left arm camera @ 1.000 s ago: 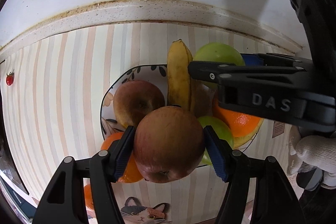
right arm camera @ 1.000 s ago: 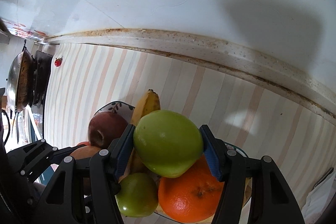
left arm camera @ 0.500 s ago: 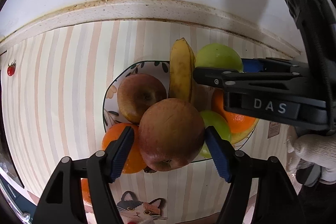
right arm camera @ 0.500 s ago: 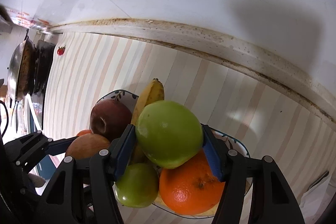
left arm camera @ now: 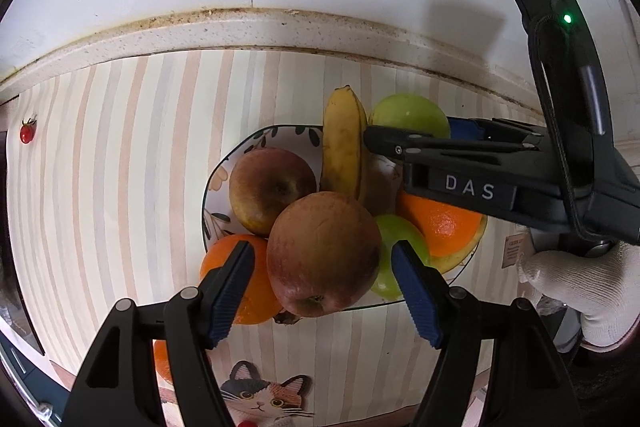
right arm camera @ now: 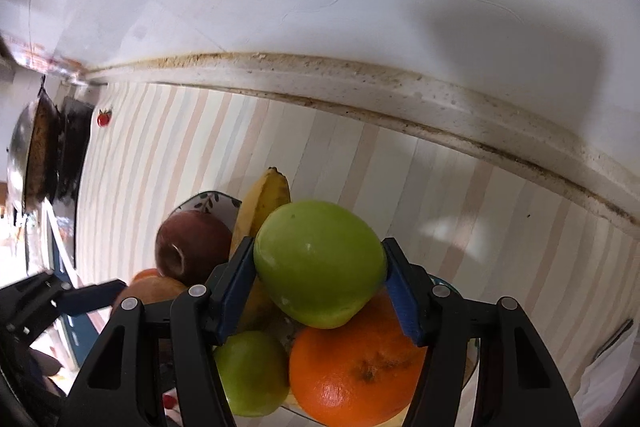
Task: Organize fruits
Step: 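Release the red apple onto the plate with the left tool while the right tool releases the green apple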
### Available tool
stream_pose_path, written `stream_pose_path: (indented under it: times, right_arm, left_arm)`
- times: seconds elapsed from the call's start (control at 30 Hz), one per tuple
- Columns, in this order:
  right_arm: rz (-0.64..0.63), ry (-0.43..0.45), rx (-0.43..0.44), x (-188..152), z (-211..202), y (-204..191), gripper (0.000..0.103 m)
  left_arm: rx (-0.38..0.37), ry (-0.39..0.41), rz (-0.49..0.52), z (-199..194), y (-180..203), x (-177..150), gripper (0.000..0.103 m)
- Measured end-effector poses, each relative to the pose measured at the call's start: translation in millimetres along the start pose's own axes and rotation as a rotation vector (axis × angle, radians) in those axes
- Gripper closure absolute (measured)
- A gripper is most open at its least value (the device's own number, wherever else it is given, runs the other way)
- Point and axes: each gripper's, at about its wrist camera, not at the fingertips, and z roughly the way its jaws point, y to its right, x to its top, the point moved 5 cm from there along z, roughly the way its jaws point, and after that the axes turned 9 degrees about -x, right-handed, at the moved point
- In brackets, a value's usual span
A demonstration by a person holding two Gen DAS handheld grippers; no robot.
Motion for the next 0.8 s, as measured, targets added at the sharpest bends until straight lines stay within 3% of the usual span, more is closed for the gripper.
stream_pose_path:
  times: [0.6, 0.8]
  right_arm:
    - [0.07, -0.032, 0.075, 3, 6, 10, 0.038]
    - [0.078, 0.022, 0.063, 1, -14, 11, 0.024]
  left_arm:
    - [0.014, 0.024, 0.006, -9, 1, 4, 0.034]
    - [0.024, 0.054, 0.008, -17, -2, 5, 0.034]
